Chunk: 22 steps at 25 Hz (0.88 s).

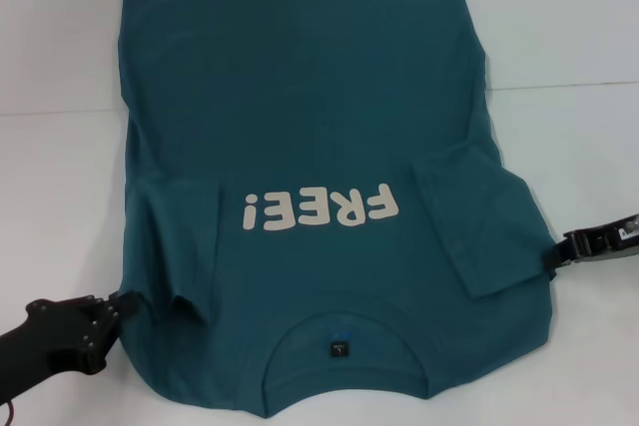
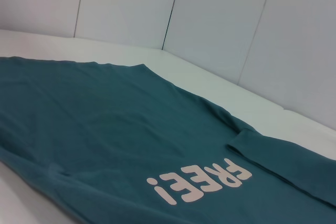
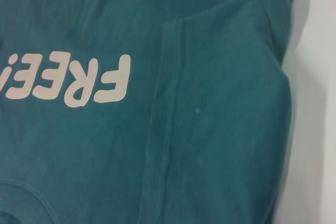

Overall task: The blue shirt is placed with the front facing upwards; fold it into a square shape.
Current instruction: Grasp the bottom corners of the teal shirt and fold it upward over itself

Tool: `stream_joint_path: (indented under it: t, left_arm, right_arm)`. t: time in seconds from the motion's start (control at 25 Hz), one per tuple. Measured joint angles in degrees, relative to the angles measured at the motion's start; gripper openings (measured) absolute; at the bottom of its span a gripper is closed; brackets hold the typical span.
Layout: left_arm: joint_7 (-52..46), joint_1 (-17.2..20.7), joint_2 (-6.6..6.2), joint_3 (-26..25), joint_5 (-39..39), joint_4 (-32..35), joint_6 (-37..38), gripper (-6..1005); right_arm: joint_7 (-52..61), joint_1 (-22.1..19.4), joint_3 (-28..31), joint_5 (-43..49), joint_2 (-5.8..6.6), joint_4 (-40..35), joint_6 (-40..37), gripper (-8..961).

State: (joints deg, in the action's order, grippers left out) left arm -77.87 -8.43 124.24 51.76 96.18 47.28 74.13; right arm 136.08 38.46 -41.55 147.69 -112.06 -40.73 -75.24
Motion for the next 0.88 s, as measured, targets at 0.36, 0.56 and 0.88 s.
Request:
stream_joint_path:
  t: [0.36,0.56,0.88]
  left_arm:
    - [0.00,-0.41,-0.05,0.01,-0.04,0.00,0.05,1]
    - [0.00,-0.43,-0.05,0.01,-0.04,0.00,0.05,1]
    - [0.00,-0.44,-0.11,0.01,-0.04,0.00,0.05,1]
  right_arm:
    - [0.20,-0.93,0.07,0.04,0.14,-6.09,-3.95,12]
    - [0.45,-0.70,0.07,0.08,0.31,-6.97,-4.98,21]
    - [0.70,-0.11,0.05,0.28,0.56,-9.48,-6.86,58]
